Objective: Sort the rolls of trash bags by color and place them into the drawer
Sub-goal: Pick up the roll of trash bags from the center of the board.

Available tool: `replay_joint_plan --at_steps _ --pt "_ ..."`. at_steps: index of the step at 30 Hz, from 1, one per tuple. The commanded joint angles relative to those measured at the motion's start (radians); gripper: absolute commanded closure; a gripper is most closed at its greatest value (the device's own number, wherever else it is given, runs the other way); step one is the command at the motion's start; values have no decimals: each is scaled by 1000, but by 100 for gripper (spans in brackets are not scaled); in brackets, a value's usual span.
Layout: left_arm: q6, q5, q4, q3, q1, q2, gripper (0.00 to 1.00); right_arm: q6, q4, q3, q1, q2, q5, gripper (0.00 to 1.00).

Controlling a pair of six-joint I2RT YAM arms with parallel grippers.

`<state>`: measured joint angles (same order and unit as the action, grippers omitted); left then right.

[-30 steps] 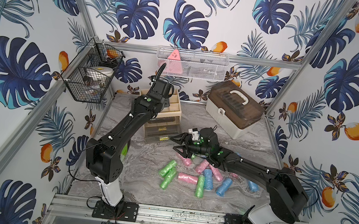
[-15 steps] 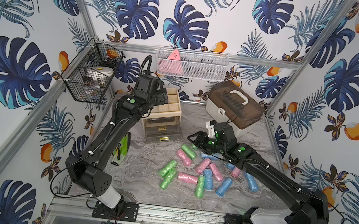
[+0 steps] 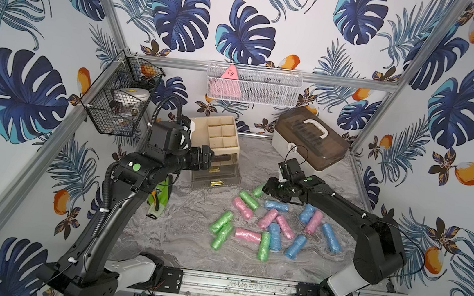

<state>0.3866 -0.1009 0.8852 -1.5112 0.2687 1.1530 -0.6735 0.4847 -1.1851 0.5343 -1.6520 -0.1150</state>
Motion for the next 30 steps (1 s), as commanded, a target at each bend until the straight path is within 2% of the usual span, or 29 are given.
replay_joint_plan --at_steps 1,9,25,30 --pt "-23 5 53 28 -3 -59 10 -41 -39 -17 -6 -57 0 36" --pt "-5 23 63 114 -4 -162 9 -82 -85 -78 -25 -177 8 35" --pt "-18 25 70 161 -4 -182 8 -87 -21 -235 -27 -363 81 37" --pt "-17 23 69 162 -3 -185 8 -85 -4 -270 -27 -417 90 40"
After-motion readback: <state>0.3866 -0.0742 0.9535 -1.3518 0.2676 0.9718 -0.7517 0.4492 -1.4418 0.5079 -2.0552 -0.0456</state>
